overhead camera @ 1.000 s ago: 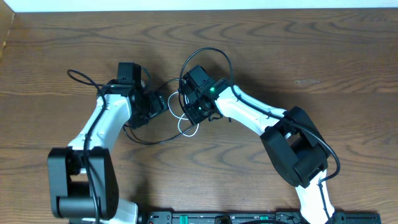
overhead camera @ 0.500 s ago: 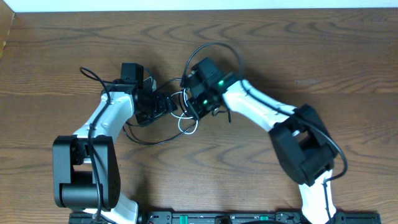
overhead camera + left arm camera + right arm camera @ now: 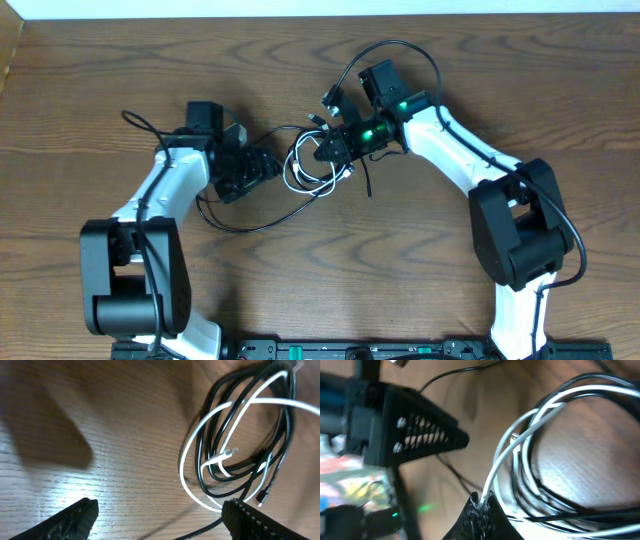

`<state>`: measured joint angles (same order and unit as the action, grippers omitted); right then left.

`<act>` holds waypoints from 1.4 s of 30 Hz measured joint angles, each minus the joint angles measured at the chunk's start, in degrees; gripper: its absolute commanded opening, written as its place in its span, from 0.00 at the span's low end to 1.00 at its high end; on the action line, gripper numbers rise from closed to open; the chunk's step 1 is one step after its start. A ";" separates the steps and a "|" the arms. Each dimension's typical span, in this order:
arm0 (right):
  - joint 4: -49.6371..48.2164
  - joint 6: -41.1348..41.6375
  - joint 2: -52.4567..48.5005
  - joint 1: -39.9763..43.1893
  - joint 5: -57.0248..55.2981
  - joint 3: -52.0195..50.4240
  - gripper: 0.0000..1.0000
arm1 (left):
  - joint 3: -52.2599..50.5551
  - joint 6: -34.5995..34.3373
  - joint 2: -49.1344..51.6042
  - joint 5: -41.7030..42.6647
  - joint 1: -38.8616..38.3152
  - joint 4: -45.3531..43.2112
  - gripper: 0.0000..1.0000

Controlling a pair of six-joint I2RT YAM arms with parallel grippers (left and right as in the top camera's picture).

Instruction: Untangle cables

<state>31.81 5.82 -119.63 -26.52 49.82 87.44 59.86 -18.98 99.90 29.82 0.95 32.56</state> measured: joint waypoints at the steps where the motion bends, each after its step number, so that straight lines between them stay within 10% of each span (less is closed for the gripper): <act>1: -0.37 -0.02 -0.33 0.24 1.33 -0.13 0.01 | 0.00 -0.02 0.00 0.46 0.61 0.00 0.84; 16: -12.35 3.04 -17.53 0.48 23.74 -0.61 0.29 | -0.02 2.67 0.00 4.70 2.71 0.85 0.84; 22: -13.33 3.10 -17.68 0.48 24.87 -0.63 0.02 | -0.04 2.97 0.00 4.79 2.71 0.85 0.84; 42: -9.05 0.42 11.45 0.35 6.45 -1.22 0.01 | -0.04 4.13 0.00 4.00 2.71 0.52 0.84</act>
<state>22.76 6.24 -108.18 -26.17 56.27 86.21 59.81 -14.85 99.90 33.82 3.66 33.08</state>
